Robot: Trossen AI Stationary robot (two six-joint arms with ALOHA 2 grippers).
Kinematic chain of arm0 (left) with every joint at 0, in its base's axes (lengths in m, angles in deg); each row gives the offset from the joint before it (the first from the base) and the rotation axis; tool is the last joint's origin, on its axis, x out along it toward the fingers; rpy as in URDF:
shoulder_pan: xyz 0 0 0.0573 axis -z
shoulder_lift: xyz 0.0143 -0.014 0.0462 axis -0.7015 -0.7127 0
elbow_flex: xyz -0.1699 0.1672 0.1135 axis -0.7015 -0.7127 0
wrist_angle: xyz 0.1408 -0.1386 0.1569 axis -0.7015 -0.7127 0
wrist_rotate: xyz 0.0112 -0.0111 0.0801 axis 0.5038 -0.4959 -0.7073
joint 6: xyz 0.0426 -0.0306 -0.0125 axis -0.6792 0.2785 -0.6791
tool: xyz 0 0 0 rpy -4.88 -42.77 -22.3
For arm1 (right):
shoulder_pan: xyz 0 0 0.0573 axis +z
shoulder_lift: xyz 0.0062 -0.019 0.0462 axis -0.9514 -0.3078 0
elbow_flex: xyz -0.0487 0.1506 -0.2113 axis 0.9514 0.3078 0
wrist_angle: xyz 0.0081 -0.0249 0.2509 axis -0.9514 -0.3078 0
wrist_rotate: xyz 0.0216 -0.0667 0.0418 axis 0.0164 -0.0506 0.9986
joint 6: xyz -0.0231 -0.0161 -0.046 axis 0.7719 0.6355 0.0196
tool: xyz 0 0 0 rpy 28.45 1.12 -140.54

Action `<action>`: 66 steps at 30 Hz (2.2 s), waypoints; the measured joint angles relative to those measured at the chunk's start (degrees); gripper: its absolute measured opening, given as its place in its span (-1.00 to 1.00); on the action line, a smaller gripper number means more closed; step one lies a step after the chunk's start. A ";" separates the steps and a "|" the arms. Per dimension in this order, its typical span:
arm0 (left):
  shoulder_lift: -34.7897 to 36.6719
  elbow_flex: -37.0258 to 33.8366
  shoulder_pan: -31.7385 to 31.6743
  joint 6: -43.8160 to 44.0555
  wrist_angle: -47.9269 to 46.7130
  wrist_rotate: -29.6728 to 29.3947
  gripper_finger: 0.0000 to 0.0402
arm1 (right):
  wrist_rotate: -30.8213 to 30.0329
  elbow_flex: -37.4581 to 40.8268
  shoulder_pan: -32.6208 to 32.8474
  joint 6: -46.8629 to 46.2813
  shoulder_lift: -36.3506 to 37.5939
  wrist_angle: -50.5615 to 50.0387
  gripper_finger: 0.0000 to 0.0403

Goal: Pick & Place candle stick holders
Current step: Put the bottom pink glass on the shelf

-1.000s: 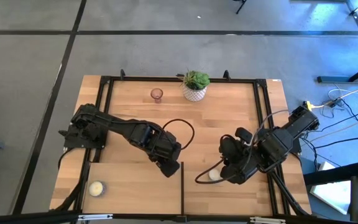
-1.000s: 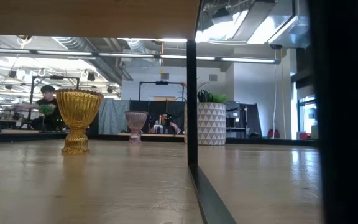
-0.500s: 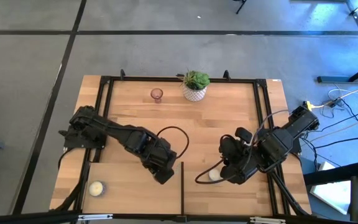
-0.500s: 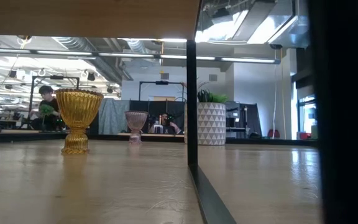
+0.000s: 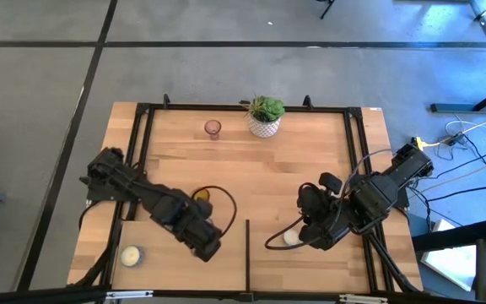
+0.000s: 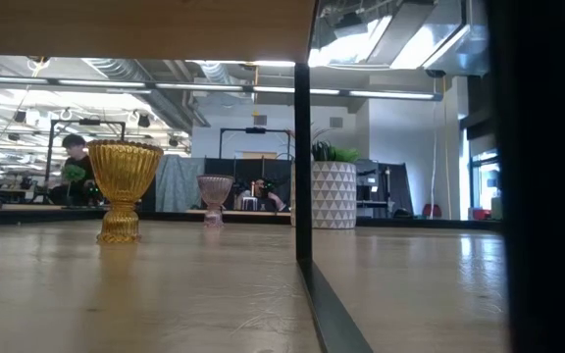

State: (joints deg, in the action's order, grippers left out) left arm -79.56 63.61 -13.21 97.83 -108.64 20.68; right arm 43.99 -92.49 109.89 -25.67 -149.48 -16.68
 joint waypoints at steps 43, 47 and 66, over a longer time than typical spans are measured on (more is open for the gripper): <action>21.45 -19.02 17.32 40.61 -1.61 -7.98 -0.90 | -1.01 0.00 -1.85 3.89 0.00 4.95 -0.35; 25.94 -22.80 17.22 40.71 -1.69 -9.73 -0.90 | -0.98 0.00 -2.14 3.89 0.00 4.54 -0.35; 35.30 -30.22 24.63 41.12 -1.67 -10.29 -0.92 | -0.85 0.00 -6.40 1.46 -0.20 7.34 -0.35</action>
State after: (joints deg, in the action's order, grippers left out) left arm -44.27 33.39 11.42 138.96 -110.31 10.40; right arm 43.14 -92.49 103.50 -24.22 -149.68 -9.35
